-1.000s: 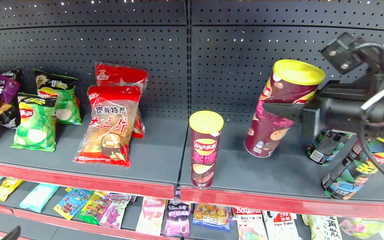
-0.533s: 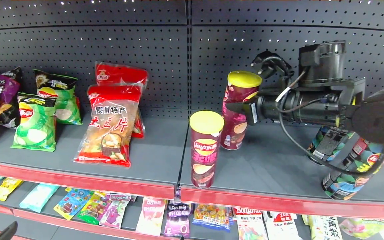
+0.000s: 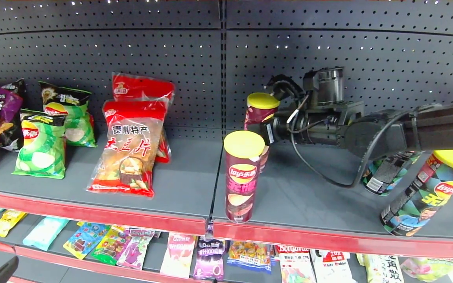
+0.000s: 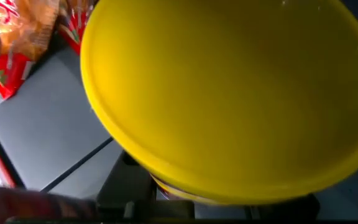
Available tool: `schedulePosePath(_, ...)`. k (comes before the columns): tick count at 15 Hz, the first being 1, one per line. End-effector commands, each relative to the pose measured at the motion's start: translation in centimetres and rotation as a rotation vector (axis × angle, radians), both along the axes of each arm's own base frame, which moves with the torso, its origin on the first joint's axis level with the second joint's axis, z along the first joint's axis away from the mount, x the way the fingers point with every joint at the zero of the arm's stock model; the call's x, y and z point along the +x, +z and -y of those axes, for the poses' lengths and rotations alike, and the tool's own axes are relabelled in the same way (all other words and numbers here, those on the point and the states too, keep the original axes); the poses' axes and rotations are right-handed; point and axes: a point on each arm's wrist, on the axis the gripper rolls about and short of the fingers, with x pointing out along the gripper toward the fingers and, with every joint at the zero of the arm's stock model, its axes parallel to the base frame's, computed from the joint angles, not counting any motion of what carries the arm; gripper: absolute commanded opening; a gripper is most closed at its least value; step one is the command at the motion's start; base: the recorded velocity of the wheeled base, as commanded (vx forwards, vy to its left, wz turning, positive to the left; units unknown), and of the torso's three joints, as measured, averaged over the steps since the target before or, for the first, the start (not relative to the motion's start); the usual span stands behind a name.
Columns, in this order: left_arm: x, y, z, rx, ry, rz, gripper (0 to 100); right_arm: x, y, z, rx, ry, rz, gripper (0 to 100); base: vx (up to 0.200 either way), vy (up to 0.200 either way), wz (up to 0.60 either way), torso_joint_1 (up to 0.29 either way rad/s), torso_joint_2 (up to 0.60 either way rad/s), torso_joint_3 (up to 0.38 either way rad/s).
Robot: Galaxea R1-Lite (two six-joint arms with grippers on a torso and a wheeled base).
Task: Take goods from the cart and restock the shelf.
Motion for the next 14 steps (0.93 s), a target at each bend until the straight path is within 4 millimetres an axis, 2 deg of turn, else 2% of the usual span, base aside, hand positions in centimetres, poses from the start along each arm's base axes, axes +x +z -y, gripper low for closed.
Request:
schedulePosePath(1, 0.1, 0.0, 0.0, 0.0, 0.0, -0.001, 100, 1.3, -1.4, -0.7, -0.01, 0.001, -0.017, 0, 0.0, 0.0, 0.0, 0.0, 0.0, 0.0)
schedulePosePath(9, 0.1, 0.0, 0.0, -0.018, 0.005, -0.008, 100, 2.6, -2.3, -1.8, -0.008, 0.008, -0.013, 0, 0.0, 0.0, 0.0, 0.0, 0.0, 0.0)
schedulePosePath(14, 0.2, -0.1, 0.0, -0.019, 0.004, -0.016, 100, 2.5, -2.5, -2.0, -0.011, 0.011, -0.018, 0, 0.0, 0.0, 0.0, 0.0, 0.0, 0.0)
